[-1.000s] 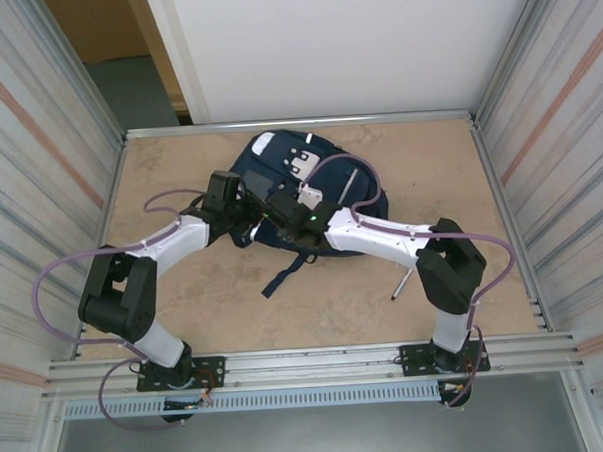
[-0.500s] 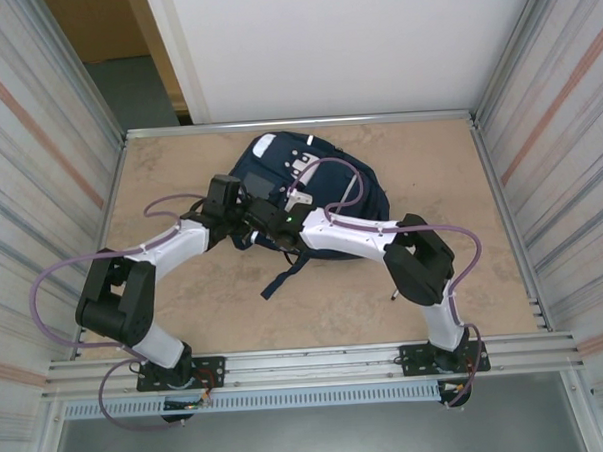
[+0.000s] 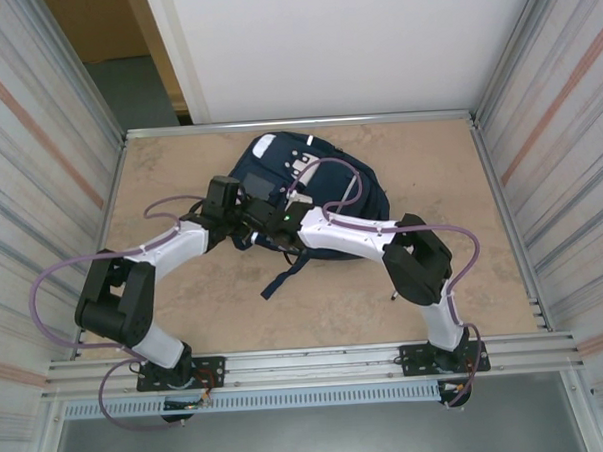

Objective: Pack books, pencil case, and school supplies into a backpack

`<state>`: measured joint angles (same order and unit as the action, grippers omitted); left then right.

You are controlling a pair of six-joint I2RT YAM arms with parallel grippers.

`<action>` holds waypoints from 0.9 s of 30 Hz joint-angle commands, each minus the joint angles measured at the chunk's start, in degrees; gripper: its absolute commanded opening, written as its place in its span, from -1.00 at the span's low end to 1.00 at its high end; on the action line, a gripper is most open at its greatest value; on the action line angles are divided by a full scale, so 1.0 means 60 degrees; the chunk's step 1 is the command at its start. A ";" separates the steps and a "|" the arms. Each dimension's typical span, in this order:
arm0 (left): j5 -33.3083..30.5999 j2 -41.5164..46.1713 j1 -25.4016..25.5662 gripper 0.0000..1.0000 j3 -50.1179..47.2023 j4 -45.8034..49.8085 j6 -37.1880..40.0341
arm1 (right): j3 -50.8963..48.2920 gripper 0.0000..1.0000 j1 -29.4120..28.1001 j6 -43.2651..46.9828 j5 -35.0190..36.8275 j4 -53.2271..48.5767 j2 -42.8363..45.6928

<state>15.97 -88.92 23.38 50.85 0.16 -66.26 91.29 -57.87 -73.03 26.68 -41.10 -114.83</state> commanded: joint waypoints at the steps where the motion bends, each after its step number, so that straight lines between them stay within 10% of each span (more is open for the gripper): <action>1: 0.0423 0.0712 -0.0072 -1.00 -0.0023 -0.0211 0.0145 | -0.0524 -0.40 0.0048 0.0176 0.0003 -0.0672 0.0575; 13: 0.0474 0.0742 -0.0088 -1.00 -0.0059 -0.0165 0.0176 | -0.1401 -0.63 0.0181 0.0513 -0.0972 0.0082 0.1423; 27: 0.0539 0.0699 -0.0087 -1.00 -0.0056 -0.0109 0.0196 | -0.1643 -0.19 0.0081 0.2179 -0.2058 0.1779 0.1498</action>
<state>16.93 -87.74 22.94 50.43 0.51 -66.04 81.82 -56.99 -63.22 15.03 -33.26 -107.11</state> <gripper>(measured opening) 0.072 0.396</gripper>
